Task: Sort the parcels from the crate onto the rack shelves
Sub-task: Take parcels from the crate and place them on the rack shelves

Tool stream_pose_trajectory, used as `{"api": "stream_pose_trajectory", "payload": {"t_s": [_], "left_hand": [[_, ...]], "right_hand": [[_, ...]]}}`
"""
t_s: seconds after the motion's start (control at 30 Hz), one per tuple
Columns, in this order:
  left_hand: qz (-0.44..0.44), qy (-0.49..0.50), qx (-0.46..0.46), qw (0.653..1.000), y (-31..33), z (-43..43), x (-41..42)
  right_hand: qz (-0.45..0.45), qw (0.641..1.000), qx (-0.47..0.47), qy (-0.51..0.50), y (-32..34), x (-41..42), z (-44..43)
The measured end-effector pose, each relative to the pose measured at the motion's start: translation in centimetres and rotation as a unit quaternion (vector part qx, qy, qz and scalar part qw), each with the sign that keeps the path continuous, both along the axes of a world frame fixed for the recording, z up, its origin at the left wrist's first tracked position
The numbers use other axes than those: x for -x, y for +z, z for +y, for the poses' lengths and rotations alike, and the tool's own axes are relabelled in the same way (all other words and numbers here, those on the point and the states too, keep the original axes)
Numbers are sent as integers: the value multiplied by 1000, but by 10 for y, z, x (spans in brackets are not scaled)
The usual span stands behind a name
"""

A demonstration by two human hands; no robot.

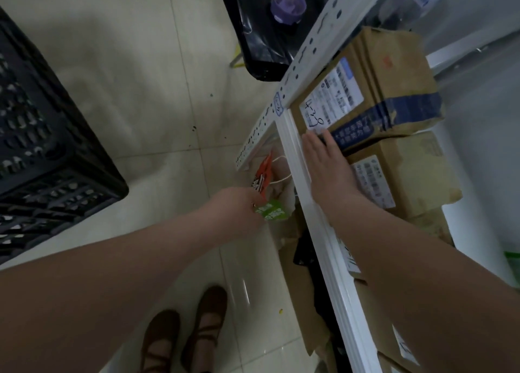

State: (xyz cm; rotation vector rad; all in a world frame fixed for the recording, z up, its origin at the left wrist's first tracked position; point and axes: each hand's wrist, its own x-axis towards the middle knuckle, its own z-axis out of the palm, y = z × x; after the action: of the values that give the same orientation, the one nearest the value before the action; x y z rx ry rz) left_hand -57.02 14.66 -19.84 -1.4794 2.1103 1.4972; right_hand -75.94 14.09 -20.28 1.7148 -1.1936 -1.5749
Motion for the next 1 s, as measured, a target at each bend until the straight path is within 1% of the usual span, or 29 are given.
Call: {"api": "stream_pose_trajectory", "payload": {"t_s": [0.23, 0.4, 0.53, 0.67, 0.77, 0.9, 1.0], "left_hand": [[-7, 25, 14, 1000, -15, -24, -5], [-19, 16, 22, 999, -17, -26, -1], [-25, 21, 28, 999, -15, -30, 3], [-26, 16, 33, 999, -12, -31, 6], [-26, 10, 23, 999, -11, -26, 8], [-28, 6, 8, 1000, -9, -21, 12], [-26, 1, 14, 1000, -8, -19, 14]], "right_hand": [[12, 1000, 10, 3, -17, 3, -31], [-5, 999, 13, -29, -15, 10, -41], [-14, 999, 10, -28, -16, 11, -45], [-16, 1000, -1, -13, -21, 11, -37], [-36, 999, -3, -11, -21, 15, -21], [-30, 999, -17, 7, -24, 21, 0], [-27, 1000, -2, 6, -24, 23, 4]]}}
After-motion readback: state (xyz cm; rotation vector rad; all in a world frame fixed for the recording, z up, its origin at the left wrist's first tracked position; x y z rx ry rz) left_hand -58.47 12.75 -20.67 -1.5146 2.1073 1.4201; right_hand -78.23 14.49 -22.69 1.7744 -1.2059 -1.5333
